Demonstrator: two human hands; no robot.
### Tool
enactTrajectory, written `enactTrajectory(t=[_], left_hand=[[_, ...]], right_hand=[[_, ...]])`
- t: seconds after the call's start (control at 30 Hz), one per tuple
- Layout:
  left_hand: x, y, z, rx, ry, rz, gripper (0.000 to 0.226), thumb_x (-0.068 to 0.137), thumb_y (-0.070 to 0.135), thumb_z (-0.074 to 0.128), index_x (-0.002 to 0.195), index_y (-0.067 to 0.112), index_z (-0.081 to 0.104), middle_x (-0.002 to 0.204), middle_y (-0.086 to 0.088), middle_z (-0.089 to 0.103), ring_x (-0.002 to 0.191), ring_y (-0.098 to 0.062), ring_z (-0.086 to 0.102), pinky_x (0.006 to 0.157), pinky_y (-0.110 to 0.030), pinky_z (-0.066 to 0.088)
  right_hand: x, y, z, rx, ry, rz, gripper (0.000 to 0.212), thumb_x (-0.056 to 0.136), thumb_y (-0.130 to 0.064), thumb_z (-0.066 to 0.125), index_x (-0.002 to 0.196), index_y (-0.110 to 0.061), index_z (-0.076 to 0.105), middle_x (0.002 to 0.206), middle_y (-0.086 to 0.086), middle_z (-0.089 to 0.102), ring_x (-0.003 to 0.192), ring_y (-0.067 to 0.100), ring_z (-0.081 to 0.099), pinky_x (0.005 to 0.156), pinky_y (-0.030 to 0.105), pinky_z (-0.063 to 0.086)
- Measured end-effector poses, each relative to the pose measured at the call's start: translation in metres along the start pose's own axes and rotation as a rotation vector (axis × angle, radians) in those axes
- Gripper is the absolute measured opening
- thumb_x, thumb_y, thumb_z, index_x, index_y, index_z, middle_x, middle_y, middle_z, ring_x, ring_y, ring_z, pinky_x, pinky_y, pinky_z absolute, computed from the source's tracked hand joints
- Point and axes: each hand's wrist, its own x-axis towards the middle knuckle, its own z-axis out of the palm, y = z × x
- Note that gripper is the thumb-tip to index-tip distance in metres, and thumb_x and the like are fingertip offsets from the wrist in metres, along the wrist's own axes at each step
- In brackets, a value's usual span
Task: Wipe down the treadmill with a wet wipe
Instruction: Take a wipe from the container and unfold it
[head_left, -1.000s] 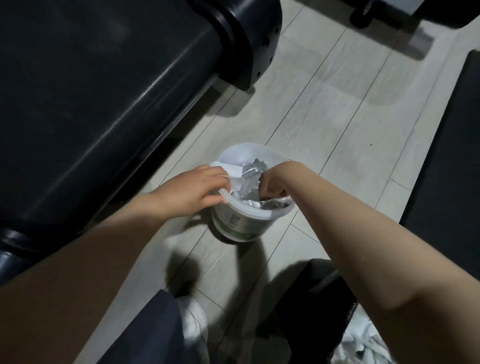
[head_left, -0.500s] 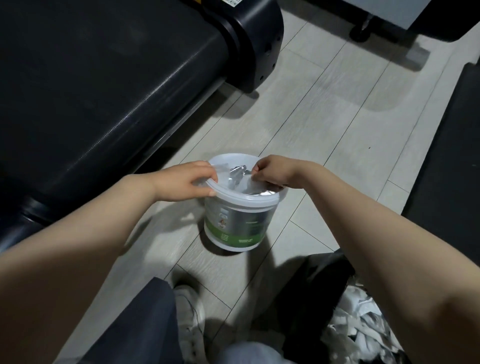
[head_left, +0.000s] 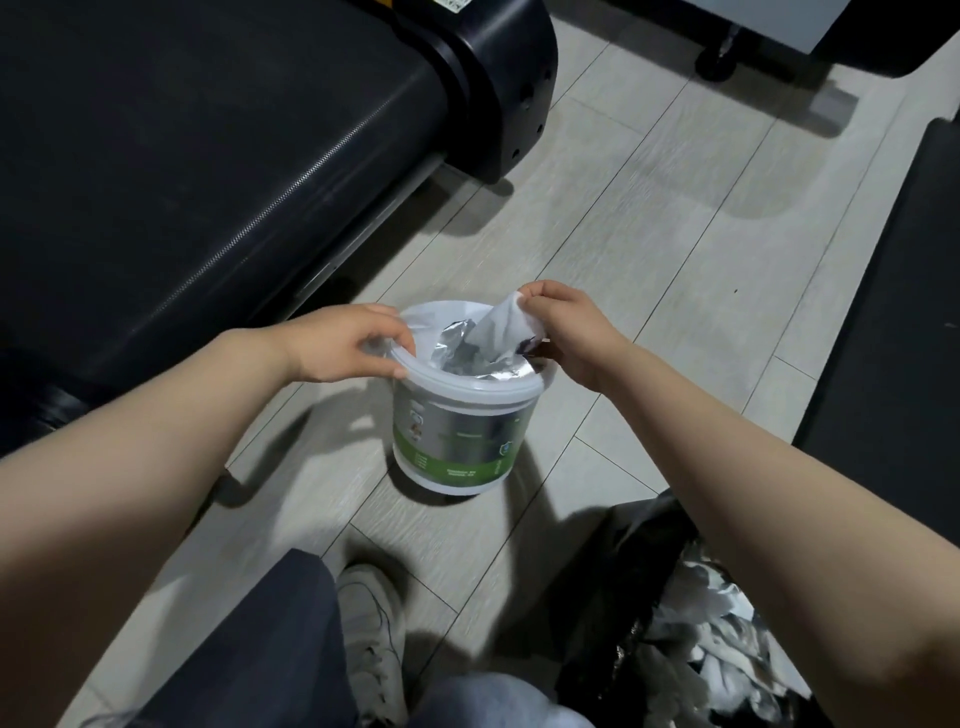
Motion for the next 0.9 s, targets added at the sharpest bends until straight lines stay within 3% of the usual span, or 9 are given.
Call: enactTrajectory(t=[0.1, 0.17, 0.33, 0.43, 0.53, 0.63, 0.77, 0.9], left_hand=[[-0.002, 0.003, 0.006, -0.034, 0.046, -0.004, 0.015, 0.087, 0.034, 0.073, 0.091, 0.042, 0.060, 0.100, 0.013, 0.054, 0.090, -0.008, 0.057, 0.081, -0.032, 0.049], [-0.002, 0.008, 0.007, -0.019, 0.108, -0.008, 0.016, 0.089, 0.026, 0.071, 0.093, 0.037, 0.060, 0.100, 0.010, 0.052, 0.091, -0.014, 0.057, 0.081, -0.034, 0.052], [-0.003, 0.020, 0.012, 0.213, 0.287, 0.034, 0.016, 0.090, 0.033, 0.069, 0.100, 0.023, 0.062, 0.098, 0.012, 0.049, 0.094, -0.016, 0.053, 0.074, -0.030, 0.037], [-0.007, 0.018, 0.032, 0.290, 0.356, 0.066, 0.021, 0.087, 0.033, 0.073, 0.099, 0.019, 0.064, 0.101, 0.004, 0.058, 0.096, -0.023, 0.057, 0.075, -0.034, 0.044], [-0.011, 0.016, 0.053, 0.295, 0.334, 0.030, 0.020, 0.086, 0.032, 0.075, 0.097, 0.018, 0.065, 0.099, 0.004, 0.060, 0.096, -0.026, 0.059, 0.075, -0.037, 0.049], [-0.014, 0.014, 0.060, 0.297, 0.318, -0.002, 0.019, 0.089, 0.034, 0.071, 0.100, 0.019, 0.066, 0.100, 0.005, 0.060, 0.096, -0.023, 0.058, 0.074, -0.032, 0.045], [-0.024, 0.005, 0.061, 0.283, 0.115, -0.096, 0.023, 0.095, 0.031, 0.062, 0.117, 0.025, 0.065, 0.112, 0.010, 0.057, 0.096, -0.018, 0.060, 0.072, -0.026, 0.035], [-0.037, 0.013, 0.050, 0.115, 0.107, -0.171, 0.030, 0.098, 0.016, 0.052, 0.120, 0.030, 0.066, 0.118, 0.010, 0.058, 0.107, -0.017, 0.059, 0.089, -0.030, 0.045]], right_hand=[[-0.007, -0.009, -0.006, 0.285, 0.054, -0.035, 0.012, 0.097, -0.011, 0.048, 0.091, -0.015, 0.058, 0.082, 0.005, 0.058, 0.070, 0.018, 0.056, 0.060, 0.029, 0.049], [-0.010, -0.016, -0.011, 0.357, 0.063, -0.079, 0.012, 0.095, -0.010, 0.048, 0.091, -0.014, 0.058, 0.082, 0.004, 0.060, 0.071, 0.017, 0.059, 0.064, 0.031, 0.050], [-0.020, -0.031, -0.019, 0.263, 0.109, -0.142, 0.015, 0.094, -0.006, 0.045, 0.087, -0.013, 0.057, 0.083, 0.005, 0.059, 0.077, 0.019, 0.058, 0.074, 0.036, 0.053], [-0.026, -0.033, -0.021, 0.202, 0.117, -0.163, 0.017, 0.093, -0.006, 0.045, 0.085, -0.013, 0.057, 0.083, 0.005, 0.057, 0.076, 0.019, 0.057, 0.071, 0.035, 0.052], [-0.030, -0.027, -0.020, 0.150, 0.119, -0.150, 0.016, 0.094, -0.006, 0.046, 0.086, -0.014, 0.057, 0.083, 0.004, 0.057, 0.074, 0.018, 0.056, 0.065, 0.031, 0.053], [-0.033, -0.019, -0.015, 0.111, 0.127, -0.110, 0.017, 0.095, -0.008, 0.047, 0.085, -0.016, 0.058, 0.084, 0.004, 0.057, 0.075, 0.018, 0.056, 0.067, 0.032, 0.054], [-0.043, -0.018, -0.010, 0.090, 0.153, -0.068, 0.017, 0.095, -0.008, 0.047, 0.085, -0.016, 0.057, 0.084, 0.004, 0.056, 0.073, 0.018, 0.055, 0.066, 0.033, 0.054], [-0.067, -0.030, -0.003, 0.080, 0.175, -0.032, 0.015, 0.094, -0.008, 0.049, 0.084, -0.016, 0.056, 0.080, 0.004, 0.055, 0.064, 0.016, 0.054, 0.054, 0.026, 0.051]])
